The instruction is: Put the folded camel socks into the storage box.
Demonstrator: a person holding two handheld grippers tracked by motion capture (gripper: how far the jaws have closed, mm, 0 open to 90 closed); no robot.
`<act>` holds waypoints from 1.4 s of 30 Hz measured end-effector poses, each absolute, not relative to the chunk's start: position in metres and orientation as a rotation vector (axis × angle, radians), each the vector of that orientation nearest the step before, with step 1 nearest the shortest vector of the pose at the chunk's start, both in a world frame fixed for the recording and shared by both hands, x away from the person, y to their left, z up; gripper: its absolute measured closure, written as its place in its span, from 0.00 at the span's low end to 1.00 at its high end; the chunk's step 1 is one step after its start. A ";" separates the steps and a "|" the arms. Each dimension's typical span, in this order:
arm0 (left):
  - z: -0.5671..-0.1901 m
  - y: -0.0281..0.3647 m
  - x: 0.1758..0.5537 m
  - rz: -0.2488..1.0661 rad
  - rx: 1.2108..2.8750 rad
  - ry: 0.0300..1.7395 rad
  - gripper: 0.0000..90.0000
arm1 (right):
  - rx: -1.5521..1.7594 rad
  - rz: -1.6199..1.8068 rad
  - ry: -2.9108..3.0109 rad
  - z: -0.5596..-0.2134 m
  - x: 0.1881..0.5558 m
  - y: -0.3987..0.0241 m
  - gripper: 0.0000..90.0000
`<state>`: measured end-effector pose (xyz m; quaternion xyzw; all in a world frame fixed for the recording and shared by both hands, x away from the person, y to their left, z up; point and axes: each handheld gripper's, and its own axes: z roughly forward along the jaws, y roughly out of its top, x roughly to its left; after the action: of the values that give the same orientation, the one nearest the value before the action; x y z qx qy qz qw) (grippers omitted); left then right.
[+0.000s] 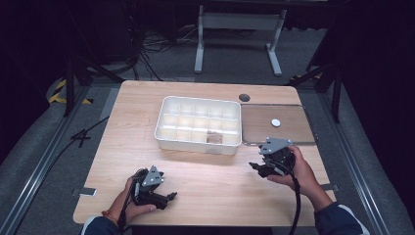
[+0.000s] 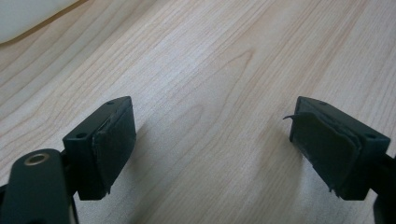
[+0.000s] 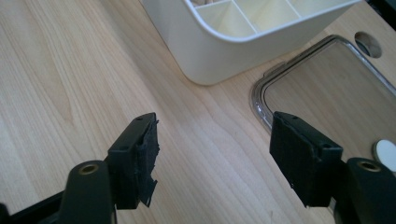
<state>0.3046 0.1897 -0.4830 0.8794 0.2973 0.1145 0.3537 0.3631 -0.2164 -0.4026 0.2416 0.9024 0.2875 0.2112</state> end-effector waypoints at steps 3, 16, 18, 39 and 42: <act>-0.483 0.190 0.305 0.296 2.274 0.769 0.16 | 0.690 0.801 2.511 -0.407 0.361 -0.221 0.37; -0.483 0.190 0.304 0.295 2.277 0.769 0.16 | 0.722 0.788 2.506 -0.425 0.353 -0.245 0.37; -0.483 0.190 0.304 0.298 2.276 0.771 0.16 | 0.724 0.792 2.505 -0.429 0.351 -0.249 0.37; -0.483 0.190 0.304 0.296 2.276 0.776 0.16 | 0.847 0.871 2.500 -0.463 0.331 -0.285 0.35; -0.483 0.190 0.304 0.296 2.276 0.777 0.16 | 0.878 0.888 2.493 -0.468 0.327 -0.292 0.34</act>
<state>0.3041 0.1898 -0.4827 0.8793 0.3001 0.1142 0.3517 0.3267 -0.2923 -0.4680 0.3101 0.8801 0.3136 0.1758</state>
